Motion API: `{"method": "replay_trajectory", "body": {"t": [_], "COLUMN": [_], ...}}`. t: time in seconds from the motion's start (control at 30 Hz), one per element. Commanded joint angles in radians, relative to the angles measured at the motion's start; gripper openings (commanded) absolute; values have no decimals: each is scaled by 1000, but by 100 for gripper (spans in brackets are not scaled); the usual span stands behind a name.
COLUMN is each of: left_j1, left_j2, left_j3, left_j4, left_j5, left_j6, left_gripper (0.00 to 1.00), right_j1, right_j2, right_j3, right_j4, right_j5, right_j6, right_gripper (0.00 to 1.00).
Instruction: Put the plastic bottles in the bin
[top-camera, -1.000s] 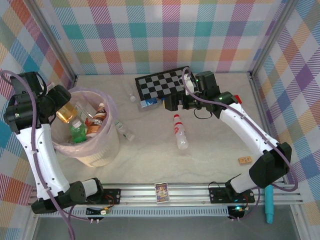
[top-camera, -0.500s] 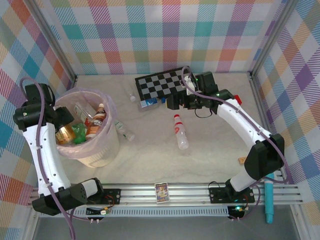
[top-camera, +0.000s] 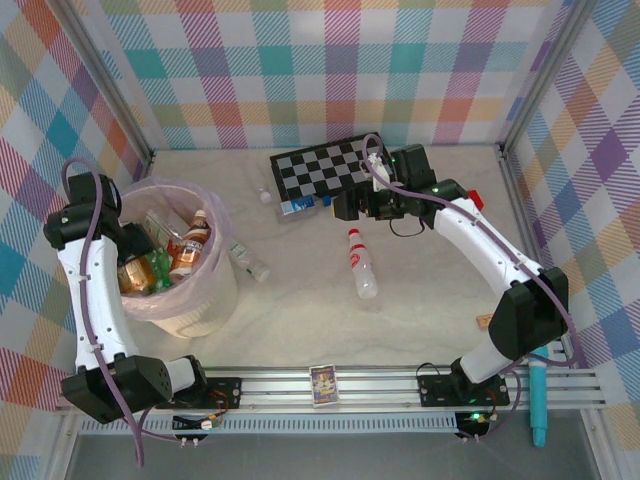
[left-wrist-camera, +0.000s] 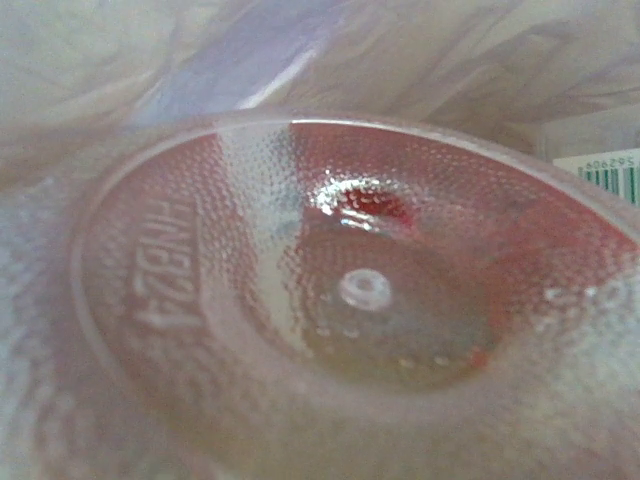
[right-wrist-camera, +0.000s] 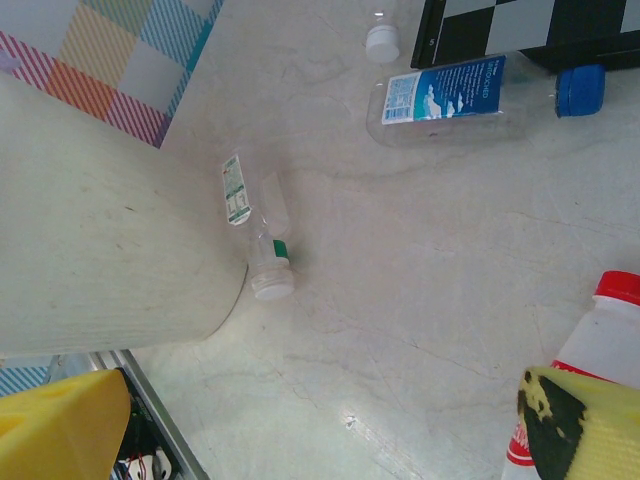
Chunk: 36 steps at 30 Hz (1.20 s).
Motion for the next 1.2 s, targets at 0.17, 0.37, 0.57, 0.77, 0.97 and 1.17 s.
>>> {"method": "replay_trajectory", "body": {"t": [0.17, 0.37, 0.57, 0.77, 0.97, 1.17], "left_j1": [1, -27, -44, -51, -69, -68], "left_j2": [59, 105, 208, 223, 221, 187], "left_j3": [-109, -130, -39, 50, 106, 206], "left_j4": [180, 304, 295, 244, 195, 138], "left_j5": [55, 114, 74, 95, 107, 95], "left_j6": [-31, -61, -49, -23, 11, 43], "left_gripper": [53, 49, 51, 70, 91, 100], "right_j1": [-7, -34, -42, -40, 13, 93], "right_j2": [-7, -21, -67, -30, 21, 76], "right_j3": [-31, -47, -115, -154, -192, -257], "right_j4": [1, -37, -81, -184, -215, -199], "right_j5": [2, 39, 145, 307, 310, 327], "right_j6": [-4, -18, -53, -98, -55, 31], "right_gripper": [99, 99, 99, 99, 99, 98]}}
